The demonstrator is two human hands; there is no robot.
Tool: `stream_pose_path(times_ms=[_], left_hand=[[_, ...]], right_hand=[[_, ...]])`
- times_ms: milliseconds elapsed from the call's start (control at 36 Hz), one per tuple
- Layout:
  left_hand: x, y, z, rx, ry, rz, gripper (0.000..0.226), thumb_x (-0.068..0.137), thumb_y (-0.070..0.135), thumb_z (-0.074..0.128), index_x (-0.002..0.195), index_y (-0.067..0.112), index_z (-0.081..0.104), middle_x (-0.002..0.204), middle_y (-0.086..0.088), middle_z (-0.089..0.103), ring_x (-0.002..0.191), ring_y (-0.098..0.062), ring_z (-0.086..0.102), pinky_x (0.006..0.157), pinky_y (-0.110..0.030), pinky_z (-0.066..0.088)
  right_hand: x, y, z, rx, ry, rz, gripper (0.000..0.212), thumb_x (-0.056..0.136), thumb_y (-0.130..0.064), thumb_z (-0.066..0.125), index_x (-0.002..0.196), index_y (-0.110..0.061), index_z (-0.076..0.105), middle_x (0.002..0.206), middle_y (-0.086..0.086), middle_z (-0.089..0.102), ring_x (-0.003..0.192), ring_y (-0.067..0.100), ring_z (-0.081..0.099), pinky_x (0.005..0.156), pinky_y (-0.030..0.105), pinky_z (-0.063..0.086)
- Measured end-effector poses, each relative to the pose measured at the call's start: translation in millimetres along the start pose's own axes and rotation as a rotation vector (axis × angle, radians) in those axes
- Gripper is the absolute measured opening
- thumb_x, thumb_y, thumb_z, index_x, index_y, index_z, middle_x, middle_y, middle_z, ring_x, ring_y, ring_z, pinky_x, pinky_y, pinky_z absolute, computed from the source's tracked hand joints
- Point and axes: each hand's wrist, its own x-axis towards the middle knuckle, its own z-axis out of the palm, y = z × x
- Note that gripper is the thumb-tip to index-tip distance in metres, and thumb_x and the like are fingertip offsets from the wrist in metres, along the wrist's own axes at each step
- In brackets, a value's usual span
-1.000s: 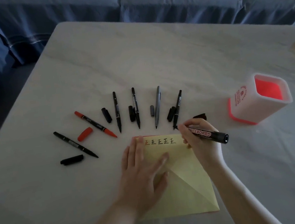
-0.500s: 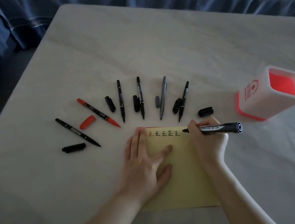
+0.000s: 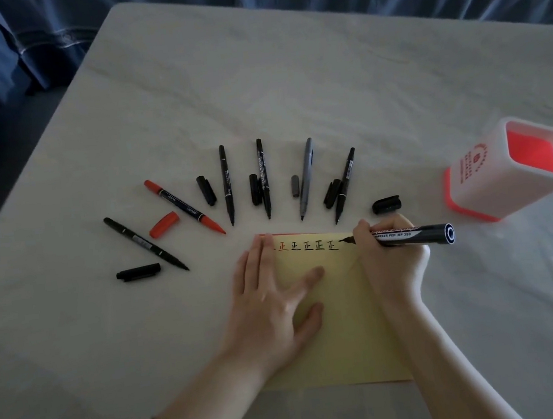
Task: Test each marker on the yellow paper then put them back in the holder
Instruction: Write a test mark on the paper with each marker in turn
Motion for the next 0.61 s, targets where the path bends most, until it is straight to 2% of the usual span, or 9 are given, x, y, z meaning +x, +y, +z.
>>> stream_pose_path(times_ms=[194,333,611], left_hand=[[0.4,-0.1,-0.6,-0.002,-0.005,-0.001,0.04,0.084,0.052,0.041,0.123,0.045,0.047,0.141,-0.031,0.034,0.136,-0.035,0.018,0.112,-0.04,0.008],[0.3,-0.4,-0.1,0.01,-0.006,-0.005,0.04,0.085,0.053,0.039,0.123,0.045,0.048,0.14,-0.031,0.035,0.135,-0.036,0.018,0.11,-0.043,0.014],[0.3,-0.2,0.2,-0.004,-0.007,-0.008,0.04,0.084,0.052,0.04,0.122,0.045,0.049,0.141,-0.03,0.035,0.136,-0.035,0.018,0.111,-0.042,0.011]], right_hand=[[-1.2,-0.8,-1.2,-0.03,-0.019,-0.028,0.03,0.075,-0.006,0.065,0.052,-0.012,0.046,0.048,-0.003,0.046,0.043,-0.003,0.045,0.048,0.007,0.035],[-1.3,0.8,-2.1,-0.041,-0.013,-0.032,0.034,0.074,-0.006,0.064,0.049,-0.014,0.043,0.047,-0.004,0.044,0.042,-0.001,0.043,0.047,0.008,0.035],[-0.2,2.0,-1.2,-0.017,0.007,-0.024,0.032,0.075,-0.006,0.063,0.051,-0.015,0.043,0.048,-0.003,0.044,0.044,-0.001,0.043,0.047,0.008,0.035]])
